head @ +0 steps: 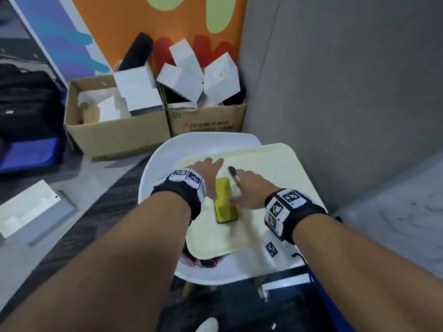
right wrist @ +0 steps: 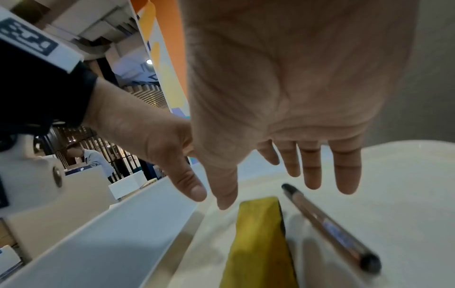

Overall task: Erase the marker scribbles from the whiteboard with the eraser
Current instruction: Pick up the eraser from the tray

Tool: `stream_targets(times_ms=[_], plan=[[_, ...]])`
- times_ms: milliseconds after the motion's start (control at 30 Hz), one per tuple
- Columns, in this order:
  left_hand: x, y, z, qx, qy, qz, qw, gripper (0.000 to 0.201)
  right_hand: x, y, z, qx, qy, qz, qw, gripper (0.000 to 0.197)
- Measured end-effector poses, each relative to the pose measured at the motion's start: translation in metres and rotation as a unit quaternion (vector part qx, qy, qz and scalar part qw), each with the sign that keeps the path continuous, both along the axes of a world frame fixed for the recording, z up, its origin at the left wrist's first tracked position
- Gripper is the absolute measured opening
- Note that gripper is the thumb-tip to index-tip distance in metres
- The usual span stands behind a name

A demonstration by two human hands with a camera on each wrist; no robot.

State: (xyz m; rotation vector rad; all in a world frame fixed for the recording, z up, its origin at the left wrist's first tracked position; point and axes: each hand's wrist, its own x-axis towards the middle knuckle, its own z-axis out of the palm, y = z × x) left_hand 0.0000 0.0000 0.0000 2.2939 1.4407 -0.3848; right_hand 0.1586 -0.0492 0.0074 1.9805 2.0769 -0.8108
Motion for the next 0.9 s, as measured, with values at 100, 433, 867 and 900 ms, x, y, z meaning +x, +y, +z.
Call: stream_targets(times_ms=[100, 433, 867, 900], plan=[[-0.001, 0.010, -0.022, -0.021, 0.018, -0.007, 1.000, 0.096, -0.011, 0.004, -0.030, -0.034, -0.026, -0.026, 0.999, 0.083], [0.000, 0.028, -0.053, -0.044, 0.053, -0.029, 0.997, 0.091, -0.039, 0.022, -0.074, -0.031, -0.034, -0.097, 0.994, 0.088], [0.023, 0.035, 0.012, -0.012, -0.084, -0.064, 0.994, 0.055, 0.000, 0.022, 0.012, 0.068, -0.052, -0.037, 0.996, 0.057], [0.030, 0.034, 0.023, -0.010, -0.093, -0.070, 0.993, 0.050, 0.009, 0.019, 0.025, 0.077, -0.065, -0.032, 0.994, 0.055]])
